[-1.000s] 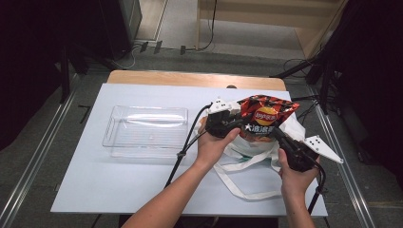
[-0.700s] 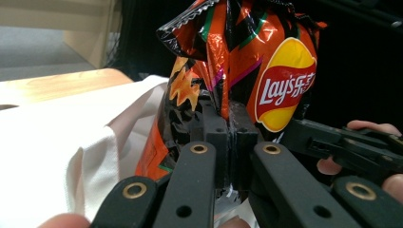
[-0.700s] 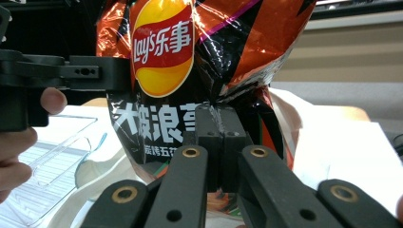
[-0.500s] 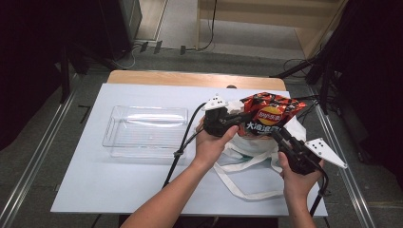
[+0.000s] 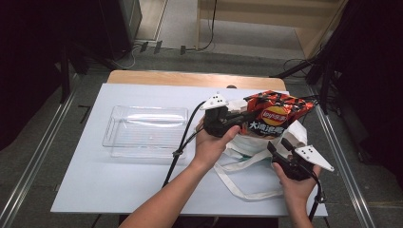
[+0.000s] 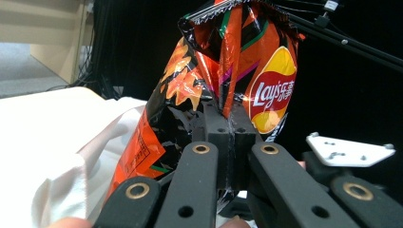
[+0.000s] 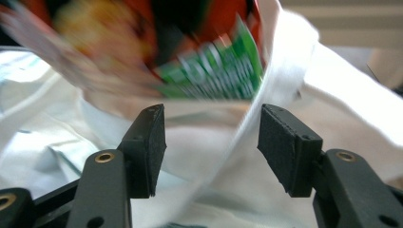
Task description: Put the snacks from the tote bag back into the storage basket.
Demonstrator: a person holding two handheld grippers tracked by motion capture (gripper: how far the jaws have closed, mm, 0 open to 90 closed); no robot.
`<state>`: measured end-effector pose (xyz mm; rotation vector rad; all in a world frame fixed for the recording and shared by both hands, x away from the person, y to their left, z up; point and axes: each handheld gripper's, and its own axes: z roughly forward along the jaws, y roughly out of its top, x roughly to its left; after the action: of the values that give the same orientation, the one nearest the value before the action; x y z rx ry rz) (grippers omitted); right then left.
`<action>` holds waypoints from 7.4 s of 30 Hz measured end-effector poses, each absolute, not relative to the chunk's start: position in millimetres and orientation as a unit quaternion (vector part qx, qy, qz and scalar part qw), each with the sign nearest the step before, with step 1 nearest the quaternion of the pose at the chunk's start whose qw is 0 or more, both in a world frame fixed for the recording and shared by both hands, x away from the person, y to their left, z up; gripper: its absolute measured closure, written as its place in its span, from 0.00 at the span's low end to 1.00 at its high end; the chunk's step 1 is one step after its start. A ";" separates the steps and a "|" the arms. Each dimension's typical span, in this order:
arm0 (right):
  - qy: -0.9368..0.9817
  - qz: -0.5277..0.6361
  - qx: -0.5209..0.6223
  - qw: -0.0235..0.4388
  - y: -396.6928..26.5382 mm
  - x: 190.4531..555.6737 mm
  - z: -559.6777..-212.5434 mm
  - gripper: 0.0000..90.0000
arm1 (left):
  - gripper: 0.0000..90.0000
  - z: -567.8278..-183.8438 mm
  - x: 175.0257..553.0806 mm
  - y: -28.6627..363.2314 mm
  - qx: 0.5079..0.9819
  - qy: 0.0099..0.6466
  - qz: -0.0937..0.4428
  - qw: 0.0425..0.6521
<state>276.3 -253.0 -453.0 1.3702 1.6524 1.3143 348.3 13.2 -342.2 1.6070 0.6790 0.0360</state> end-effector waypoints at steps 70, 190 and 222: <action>0.635 0.500 0.523 0.270 -281.3 232.1 -471.8 0.00 | 1.00 -304.4 334.1 209.0 0.649 0.367 0.118 0.656; 0.640 0.484 0.531 0.272 -276.5 238.5 -480.0 0.00 | 0.71 -391.8 333.0 298.5 0.652 0.541 0.194 0.494; 0.641 0.482 0.530 0.275 -275.6 238.1 -479.4 0.00 | 0.01 -393.1 292.3 292.3 0.645 0.509 0.243 0.515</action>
<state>238.1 -275.6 -479.4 1.4251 1.7228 1.2954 292.3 292.3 -393.1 1.5508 1.2227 0.5832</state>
